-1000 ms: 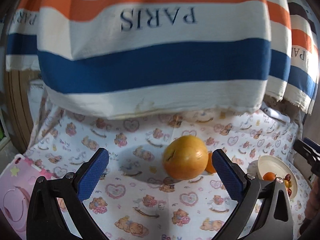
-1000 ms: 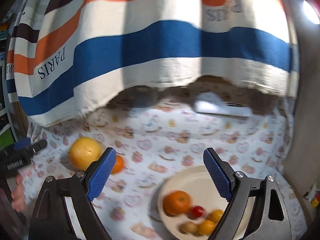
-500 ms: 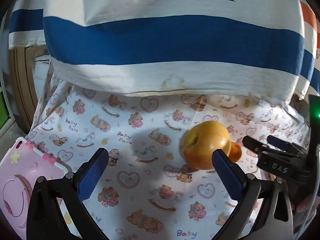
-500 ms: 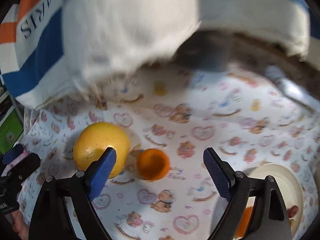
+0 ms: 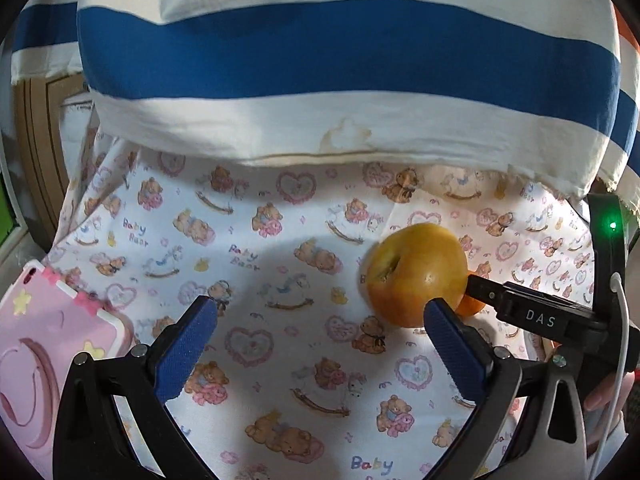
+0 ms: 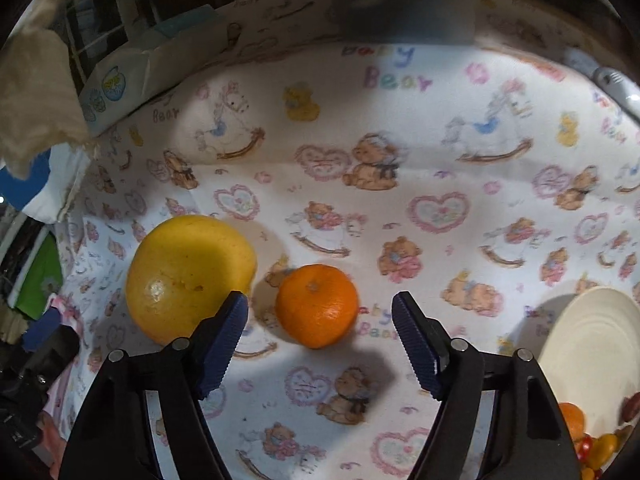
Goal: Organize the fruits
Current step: 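Grasp the mandarin with the right tool while the left tool grasps the large yellow fruit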
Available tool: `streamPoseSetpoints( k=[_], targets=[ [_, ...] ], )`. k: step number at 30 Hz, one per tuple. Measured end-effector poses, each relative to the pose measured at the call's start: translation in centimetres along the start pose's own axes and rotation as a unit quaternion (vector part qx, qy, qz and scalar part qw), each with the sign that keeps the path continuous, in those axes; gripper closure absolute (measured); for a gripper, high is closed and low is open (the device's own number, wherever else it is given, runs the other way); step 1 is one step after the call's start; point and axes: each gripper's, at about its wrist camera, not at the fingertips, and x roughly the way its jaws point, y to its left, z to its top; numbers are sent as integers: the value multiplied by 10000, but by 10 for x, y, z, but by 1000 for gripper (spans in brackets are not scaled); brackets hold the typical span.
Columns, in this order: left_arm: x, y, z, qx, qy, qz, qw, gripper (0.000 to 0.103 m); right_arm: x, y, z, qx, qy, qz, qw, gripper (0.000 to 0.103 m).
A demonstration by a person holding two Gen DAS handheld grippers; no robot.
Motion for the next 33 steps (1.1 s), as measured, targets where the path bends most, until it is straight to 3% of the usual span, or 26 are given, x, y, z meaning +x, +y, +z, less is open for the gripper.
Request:
streamPoseSetpoints(
  k=[3,5,11,15,19,24,33],
  targets=[
    [1,-1,-1,32,23,16,10000,1,7,3,1,-97,-4,-89,9999,32],
    [1,-2,-1,34,42,-15,10000,1,14,2,0,-92,73,-136,9998,41],
    [-1,-4,0,63,65,-117,9999,1,26,5,-5,-79,78,52,9999,50],
    [-6,-5,1,50,19,-176,9998,1,20,7,-10,-151,31,-12,9999,51],
    [-8,-8,1,81,10,-207,9998,1,8,12,-20,-409,-12,-412,9983,51],
    [-15,-14,1,100,8,-364,9993,1,-14,15,-34,-516,-332,-513,9968,52],
    [-14,-29,-3,509,-129,-168,9985,1,-43,9,-40,-524,-1068,-510,9916,52]
  ],
)
